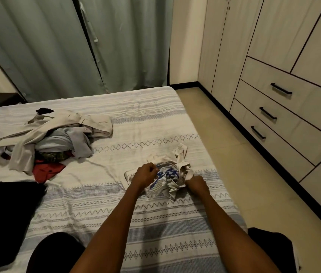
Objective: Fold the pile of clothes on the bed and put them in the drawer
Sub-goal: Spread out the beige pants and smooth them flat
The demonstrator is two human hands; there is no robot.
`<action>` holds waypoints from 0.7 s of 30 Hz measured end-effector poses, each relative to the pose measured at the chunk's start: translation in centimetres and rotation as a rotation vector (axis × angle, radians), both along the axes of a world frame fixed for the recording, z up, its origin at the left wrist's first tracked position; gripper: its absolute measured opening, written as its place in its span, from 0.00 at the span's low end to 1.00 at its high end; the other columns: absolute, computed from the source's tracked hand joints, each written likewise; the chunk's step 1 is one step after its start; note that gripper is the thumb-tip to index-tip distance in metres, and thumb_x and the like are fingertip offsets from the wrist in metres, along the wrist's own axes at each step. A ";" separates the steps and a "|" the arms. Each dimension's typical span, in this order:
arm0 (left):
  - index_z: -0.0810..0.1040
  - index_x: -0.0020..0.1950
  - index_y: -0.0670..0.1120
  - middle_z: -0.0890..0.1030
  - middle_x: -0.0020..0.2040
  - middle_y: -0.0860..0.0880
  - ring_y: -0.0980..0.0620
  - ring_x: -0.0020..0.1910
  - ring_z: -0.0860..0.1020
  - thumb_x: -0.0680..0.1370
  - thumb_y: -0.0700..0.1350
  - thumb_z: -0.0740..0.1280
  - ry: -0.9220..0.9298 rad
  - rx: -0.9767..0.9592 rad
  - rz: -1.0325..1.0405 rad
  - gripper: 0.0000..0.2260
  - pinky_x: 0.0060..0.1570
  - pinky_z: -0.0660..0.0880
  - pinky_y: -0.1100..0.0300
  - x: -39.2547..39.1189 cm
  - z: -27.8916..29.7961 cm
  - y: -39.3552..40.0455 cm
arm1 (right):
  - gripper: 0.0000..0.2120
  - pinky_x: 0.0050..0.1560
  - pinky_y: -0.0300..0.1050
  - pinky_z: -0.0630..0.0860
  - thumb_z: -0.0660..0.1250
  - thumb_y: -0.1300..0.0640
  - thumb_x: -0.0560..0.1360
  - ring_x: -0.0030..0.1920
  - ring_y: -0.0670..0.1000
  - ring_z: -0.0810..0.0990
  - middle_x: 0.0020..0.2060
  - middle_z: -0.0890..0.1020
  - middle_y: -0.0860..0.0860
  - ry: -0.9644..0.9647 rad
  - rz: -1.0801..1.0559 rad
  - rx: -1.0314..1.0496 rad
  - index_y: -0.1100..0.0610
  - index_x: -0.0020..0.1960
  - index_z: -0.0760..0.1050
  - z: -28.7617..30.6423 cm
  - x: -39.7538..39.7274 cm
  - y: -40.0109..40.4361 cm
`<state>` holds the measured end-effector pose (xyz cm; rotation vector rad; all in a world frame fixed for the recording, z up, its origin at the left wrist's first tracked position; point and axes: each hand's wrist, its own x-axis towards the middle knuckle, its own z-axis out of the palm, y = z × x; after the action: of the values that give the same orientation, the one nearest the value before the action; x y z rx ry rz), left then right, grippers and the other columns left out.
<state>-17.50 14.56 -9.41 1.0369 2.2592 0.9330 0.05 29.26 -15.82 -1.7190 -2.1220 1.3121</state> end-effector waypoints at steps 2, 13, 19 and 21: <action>0.80 0.56 0.47 0.84 0.46 0.48 0.48 0.41 0.81 0.82 0.47 0.63 0.147 -0.002 -0.039 0.08 0.45 0.80 0.49 0.3 0.7 1.0 | 0.08 0.47 0.48 0.76 0.66 0.55 0.78 0.49 0.59 0.81 0.48 0.83 0.57 0.243 -0.099 -0.004 0.59 0.53 0.79 1.4 -0.9 -0.5; 0.74 0.69 0.38 0.76 0.61 0.42 0.54 0.51 0.74 0.78 0.31 0.60 -0.026 -0.459 -0.655 0.19 0.45 0.72 0.69 2.3 8.0 8.6 | 0.10 0.44 0.45 0.80 0.66 0.64 0.76 0.44 0.56 0.83 0.46 0.85 0.60 0.773 0.137 -0.427 0.64 0.55 0.82 9.7 1.1 -0.2; 0.77 0.62 0.42 0.79 0.60 0.42 0.44 0.57 0.77 0.79 0.50 0.67 0.402 -0.468 -0.575 0.16 0.55 0.74 0.53 3.0 5.9 8.1 | 0.19 0.44 0.44 0.78 0.63 0.77 0.68 0.47 0.53 0.79 0.50 0.79 0.57 0.607 0.244 -0.366 0.58 0.53 0.78 11.5 4.8 2.6; 0.74 0.60 0.43 0.80 0.57 0.42 0.42 0.54 0.78 0.79 0.49 0.65 0.506 -0.307 -0.430 0.13 0.48 0.73 0.53 3.1 6.5 7.9 | 0.22 0.43 0.46 0.76 0.63 0.75 0.68 0.47 0.53 0.78 0.51 0.79 0.55 0.417 0.276 -0.128 0.55 0.55 0.77 11.9 5.3 3.4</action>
<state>-14.41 22.43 -2.90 1.6546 2.3064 0.1438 5.32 32.65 -3.91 -1.0816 -2.1077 1.7316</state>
